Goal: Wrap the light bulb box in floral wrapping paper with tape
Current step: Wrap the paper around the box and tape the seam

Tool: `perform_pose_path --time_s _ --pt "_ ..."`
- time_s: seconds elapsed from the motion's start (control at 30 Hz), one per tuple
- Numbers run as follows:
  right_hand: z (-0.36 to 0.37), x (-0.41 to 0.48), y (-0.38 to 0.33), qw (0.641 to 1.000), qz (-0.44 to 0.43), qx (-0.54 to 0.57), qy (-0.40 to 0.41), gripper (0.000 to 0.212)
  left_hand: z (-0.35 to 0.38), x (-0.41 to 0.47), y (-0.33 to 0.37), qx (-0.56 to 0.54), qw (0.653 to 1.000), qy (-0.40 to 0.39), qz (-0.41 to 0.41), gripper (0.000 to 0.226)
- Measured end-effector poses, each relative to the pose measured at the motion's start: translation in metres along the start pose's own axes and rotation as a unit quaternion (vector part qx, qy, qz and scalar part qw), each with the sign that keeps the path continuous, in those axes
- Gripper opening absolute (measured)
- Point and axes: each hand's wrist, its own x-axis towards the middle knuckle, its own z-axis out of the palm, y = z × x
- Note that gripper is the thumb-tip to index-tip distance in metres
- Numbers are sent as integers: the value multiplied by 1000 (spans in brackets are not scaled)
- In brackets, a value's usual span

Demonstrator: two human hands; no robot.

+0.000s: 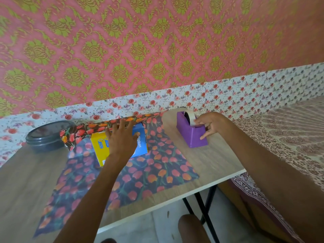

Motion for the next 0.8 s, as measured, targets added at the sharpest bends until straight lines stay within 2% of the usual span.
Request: perform_pose_path --time_s 0.03,0.17,0.27,0.37,0.6,0.7,0.77,0.8 --pt "-1 1 -1 1000 10 -1 -1 29 -1 0 1 1 1000 0 0 47" --pt "0 1 1 999 40 18 7 15 -1 -2 2 -3 1000 2 0 48" --pt "2 9 3 1000 19 16 19 17 -2 -3 1 -10 1000 5 1 49" --pt "4 7 4 999 -22 40 21 6 -2 -4 1 -15 1000 7 -1 48" --pt "6 -26 10 985 -57 161 21 16 -3 -5 1 -19 1000 14 1 48" --pt "6 -24 16 987 -71 144 12 16 -2 -5 1 -19 1000 15 -1 48" --pt "10 -17 22 992 -76 94 40 21 -2 -6 0 -17 1000 15 0 48" --pt "14 -13 25 992 -79 70 67 30 -1 -6 1 -17 1000 15 0 48"
